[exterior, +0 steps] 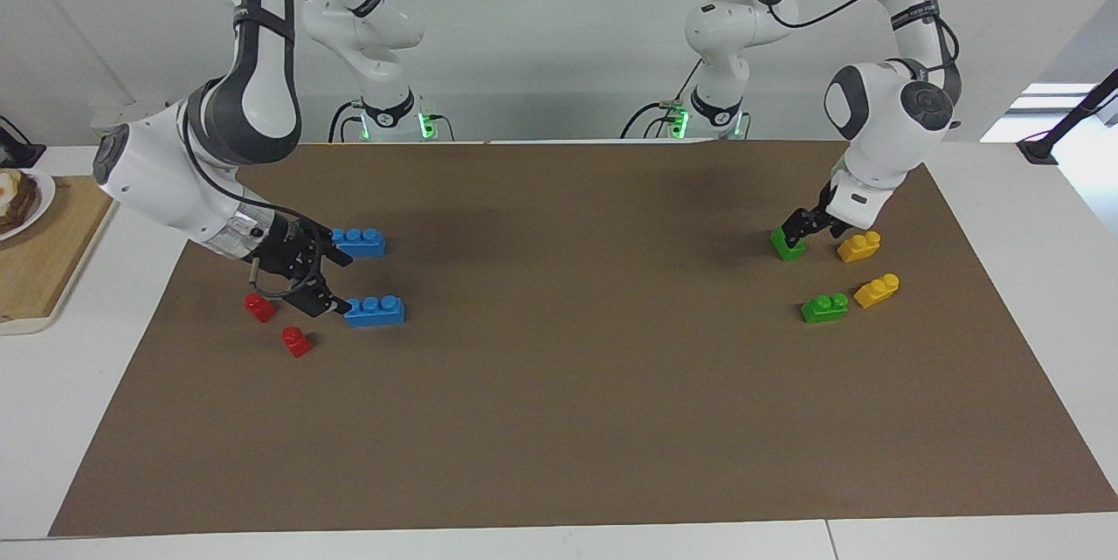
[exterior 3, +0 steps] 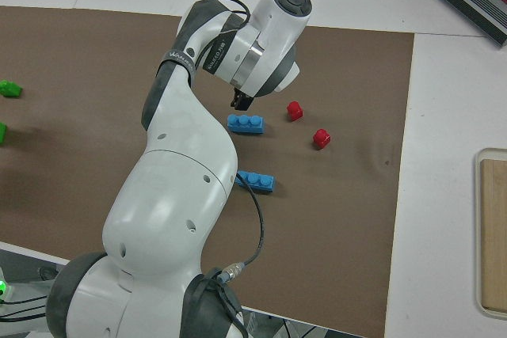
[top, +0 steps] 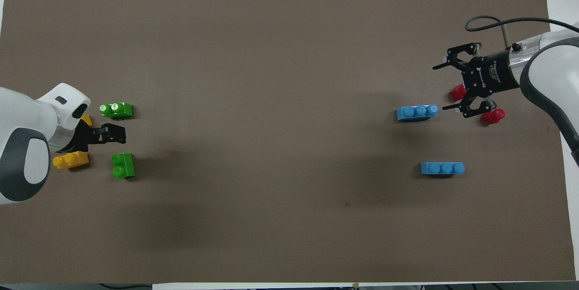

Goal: Remove green block with left arm and hold with right

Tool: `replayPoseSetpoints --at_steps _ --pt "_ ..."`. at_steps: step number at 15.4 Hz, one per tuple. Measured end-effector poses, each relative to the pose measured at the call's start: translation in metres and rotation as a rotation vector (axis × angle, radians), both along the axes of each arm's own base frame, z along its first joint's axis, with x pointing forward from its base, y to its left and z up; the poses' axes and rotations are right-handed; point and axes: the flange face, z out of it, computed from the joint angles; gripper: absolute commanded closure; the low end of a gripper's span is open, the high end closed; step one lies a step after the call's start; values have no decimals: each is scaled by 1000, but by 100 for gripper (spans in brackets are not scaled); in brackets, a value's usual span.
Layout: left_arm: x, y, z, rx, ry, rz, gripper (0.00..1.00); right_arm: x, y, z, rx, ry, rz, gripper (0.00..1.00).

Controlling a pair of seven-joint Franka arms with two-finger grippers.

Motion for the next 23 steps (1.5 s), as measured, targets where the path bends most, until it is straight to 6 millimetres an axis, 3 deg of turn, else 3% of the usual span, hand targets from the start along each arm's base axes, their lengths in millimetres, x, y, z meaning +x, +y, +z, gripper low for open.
replayPoseSetpoints --at_steps 5,9,16,21,23 --pt "7 -1 56 5 -26 -2 0 -18 36 80 -163 -154 308 0" --pt "8 -6 94 7 -27 -10 0 -46 43 121 -207 -213 534 0" --pt "22 -8 133 -14 -36 -15 0 -73 19 158 -319 -323 995 0" --pt "24 -13 132 -19 -18 -24 0 -78 19 165 -321 -355 1078 0" --pt "24 -15 140 -23 -14 -27 0 -78 14 164 -322 -365 1122 0"
